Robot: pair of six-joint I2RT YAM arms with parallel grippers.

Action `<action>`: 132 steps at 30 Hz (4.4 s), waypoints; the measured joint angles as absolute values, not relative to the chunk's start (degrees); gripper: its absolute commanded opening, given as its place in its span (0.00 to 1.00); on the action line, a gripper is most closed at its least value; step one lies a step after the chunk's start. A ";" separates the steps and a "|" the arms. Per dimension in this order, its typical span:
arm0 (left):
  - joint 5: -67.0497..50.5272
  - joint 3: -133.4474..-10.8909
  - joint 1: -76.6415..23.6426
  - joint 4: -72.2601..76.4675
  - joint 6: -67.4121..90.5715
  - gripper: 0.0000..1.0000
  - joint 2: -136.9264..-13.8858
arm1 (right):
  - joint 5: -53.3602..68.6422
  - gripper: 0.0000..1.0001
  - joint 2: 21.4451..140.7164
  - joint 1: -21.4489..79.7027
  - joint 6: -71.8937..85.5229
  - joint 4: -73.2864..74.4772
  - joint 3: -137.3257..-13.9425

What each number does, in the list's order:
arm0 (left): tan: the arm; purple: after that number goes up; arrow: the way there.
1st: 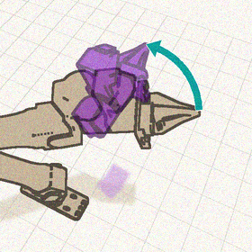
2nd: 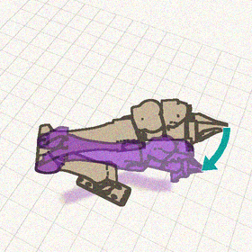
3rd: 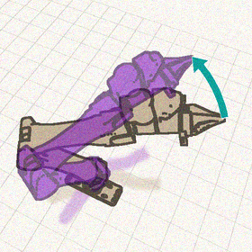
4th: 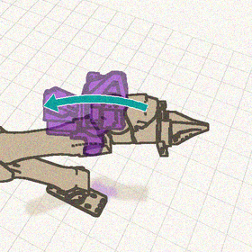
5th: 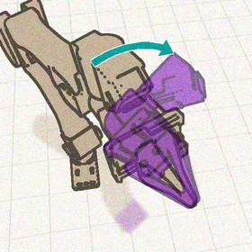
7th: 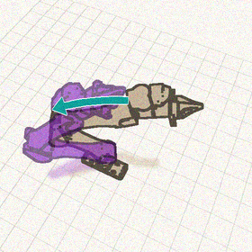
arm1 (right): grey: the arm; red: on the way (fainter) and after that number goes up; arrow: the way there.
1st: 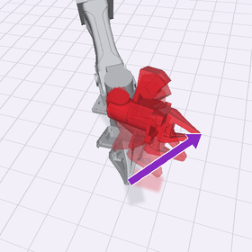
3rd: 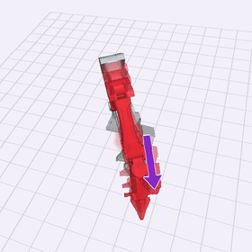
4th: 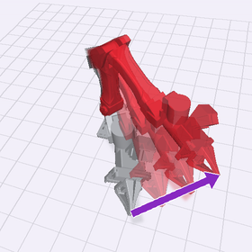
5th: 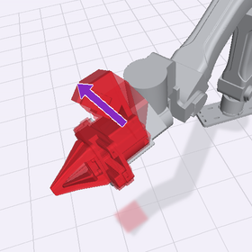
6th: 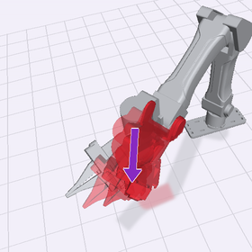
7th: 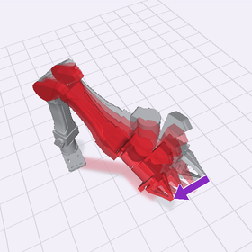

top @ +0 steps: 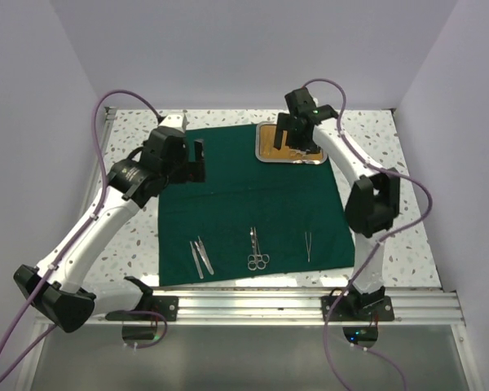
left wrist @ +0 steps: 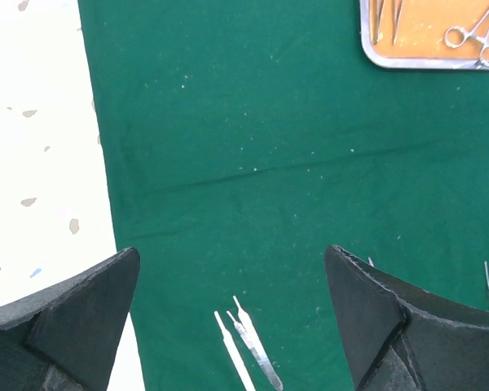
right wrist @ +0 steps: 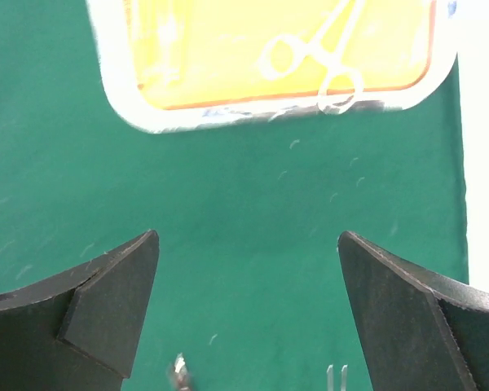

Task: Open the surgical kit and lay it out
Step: Pick up the medical item from the container, then place the medical item in the surgical kit, then pick up the medical item from the container.

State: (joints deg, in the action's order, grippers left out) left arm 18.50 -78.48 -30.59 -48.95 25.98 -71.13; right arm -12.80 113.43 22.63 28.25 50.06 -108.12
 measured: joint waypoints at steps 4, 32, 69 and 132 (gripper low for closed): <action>18.72 -78.48 -30.59 -49.15 25.98 1.00 -69.78 | -14.46 0.94 126.65 20.27 26.39 54.11 -121.14; 24.18 -77.49 -30.48 -52.01 24.12 1.00 -69.80 | -12.10 0.80 148.16 11.16 31.97 50.96 -139.09; 27.49 -76.99 -30.39 -52.01 21.39 0.99 -72.20 | -12.25 0.00 148.46 10.37 33.23 46.00 -138.21; 19.86 -81.01 -30.39 -51.94 26.87 1.00 -71.75 | -6.13 0.99 86.24 46.17 40.14 43.29 -71.77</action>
State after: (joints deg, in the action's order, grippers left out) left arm 19.86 -81.01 -30.39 -51.94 26.87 -71.75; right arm -6.13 86.24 46.17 40.14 43.29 -71.77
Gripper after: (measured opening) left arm 0.994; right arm 0.986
